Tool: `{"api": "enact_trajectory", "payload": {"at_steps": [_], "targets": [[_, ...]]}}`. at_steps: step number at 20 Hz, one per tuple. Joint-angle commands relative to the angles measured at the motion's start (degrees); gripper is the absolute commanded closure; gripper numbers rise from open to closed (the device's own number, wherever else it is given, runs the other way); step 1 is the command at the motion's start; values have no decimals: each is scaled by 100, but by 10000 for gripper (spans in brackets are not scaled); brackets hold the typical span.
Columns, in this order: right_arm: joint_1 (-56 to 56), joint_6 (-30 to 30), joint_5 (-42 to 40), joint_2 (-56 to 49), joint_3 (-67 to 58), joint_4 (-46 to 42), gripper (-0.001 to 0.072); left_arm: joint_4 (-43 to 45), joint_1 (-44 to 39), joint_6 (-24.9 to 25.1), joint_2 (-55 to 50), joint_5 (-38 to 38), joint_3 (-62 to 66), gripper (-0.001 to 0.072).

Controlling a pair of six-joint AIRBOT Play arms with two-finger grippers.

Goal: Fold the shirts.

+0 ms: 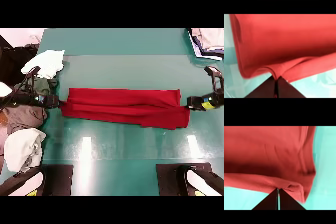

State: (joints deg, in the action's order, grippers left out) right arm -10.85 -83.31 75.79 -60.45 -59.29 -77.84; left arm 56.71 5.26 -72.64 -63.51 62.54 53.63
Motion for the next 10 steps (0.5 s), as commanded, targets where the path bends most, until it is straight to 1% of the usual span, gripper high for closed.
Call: {"api": "enact_trajectory", "payload": {"at_steps": [1,4,6,7,8,9,10], "targets": [[50,-7,-361,-920,-592,31,690,-22,2,24,-861,-431,481,680],[50,-26,-531,-1554,-1027,66,689,-142,2,22,-1325,-949,715,680],[50,-26,-772,-1906,-1263,474,687,-205,2,20,-1497,-1235,868,676],[35,-22,-955,-2057,-1377,800,659,-216,2,20,-1545,-1309,929,442],[26,-22,-1169,-2190,-1482,1134,420,-232,2,17,-1578,-1309,1012,110],[-9,-17,-1276,-2286,-1589,1412,252,-232,2,13,-1589,-1283,1091,57],[-52,39,-1235,-2369,-1731,1641,236,-229,2,11,-1589,-1220,1209,56]]}}
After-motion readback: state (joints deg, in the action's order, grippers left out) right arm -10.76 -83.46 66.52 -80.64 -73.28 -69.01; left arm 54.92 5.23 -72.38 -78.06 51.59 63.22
